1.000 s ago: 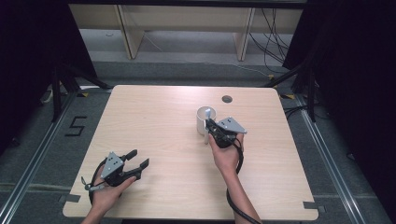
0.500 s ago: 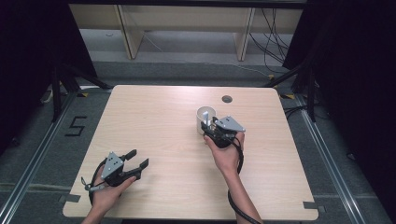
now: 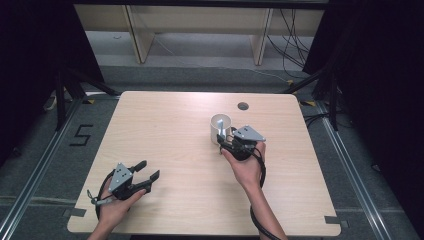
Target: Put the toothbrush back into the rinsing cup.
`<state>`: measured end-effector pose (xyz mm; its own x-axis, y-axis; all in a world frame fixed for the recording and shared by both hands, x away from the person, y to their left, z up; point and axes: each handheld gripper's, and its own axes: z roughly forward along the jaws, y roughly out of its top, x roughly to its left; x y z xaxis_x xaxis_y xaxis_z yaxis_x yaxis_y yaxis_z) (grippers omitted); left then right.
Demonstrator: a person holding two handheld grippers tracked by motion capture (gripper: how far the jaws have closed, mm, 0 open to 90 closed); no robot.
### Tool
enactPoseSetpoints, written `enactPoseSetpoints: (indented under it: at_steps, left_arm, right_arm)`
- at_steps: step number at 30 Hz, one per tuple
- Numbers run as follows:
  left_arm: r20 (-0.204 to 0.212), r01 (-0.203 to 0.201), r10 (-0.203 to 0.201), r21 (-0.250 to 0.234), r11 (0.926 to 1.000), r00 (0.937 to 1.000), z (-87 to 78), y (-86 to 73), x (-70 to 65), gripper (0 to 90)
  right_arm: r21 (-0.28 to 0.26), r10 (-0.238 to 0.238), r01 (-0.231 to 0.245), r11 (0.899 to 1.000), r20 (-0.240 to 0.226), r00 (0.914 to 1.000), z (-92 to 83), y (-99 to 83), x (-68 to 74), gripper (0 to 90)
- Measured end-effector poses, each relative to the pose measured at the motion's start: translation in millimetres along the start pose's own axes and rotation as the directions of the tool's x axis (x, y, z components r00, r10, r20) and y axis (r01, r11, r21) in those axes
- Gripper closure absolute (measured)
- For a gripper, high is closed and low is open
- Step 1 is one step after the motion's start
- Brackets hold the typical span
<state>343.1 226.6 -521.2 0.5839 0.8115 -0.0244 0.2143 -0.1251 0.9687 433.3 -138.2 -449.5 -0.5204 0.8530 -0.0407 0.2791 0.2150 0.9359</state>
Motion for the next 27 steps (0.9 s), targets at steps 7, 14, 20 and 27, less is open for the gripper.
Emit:
enactPoseSetpoints:
  at_steps: [7,14,20,27]
  left_arm:
    - [0.004,-0.002,0.002,-0.003,1.0,1.0,1.0,0.1,-0.6,35.2]
    - [0.005,0.001,-0.001,-0.006,1.0,1.0,0.9,0.0,-0.7,35.1]
    - [0.007,-0.006,0.006,-0.031,0.9995,1.0,2.5,0.2,0.6,35.1]
    - [0.001,0.006,-0.006,-0.007,1.0,1.0,0.3,0.1,-0.2,35.1]
  right_arm:
    - [0.022,-0.013,0.013,1.0,0.006,0.9999,-15.6,-9.6,-5.1,39.7]
    - [0.049,-0.008,0.008,0.999,-0.001,1.0,-29.1,-18.4,-7.2,39.8]
    - [0.059,-0.013,0.012,0.998,0.007,0.9999,-41.6,-28.2,-11.5,41.0]
    - [0.061,-0.006,0.005,0.998,0.012,0.9999,-53.2,-39.9,-16.8,41.7]
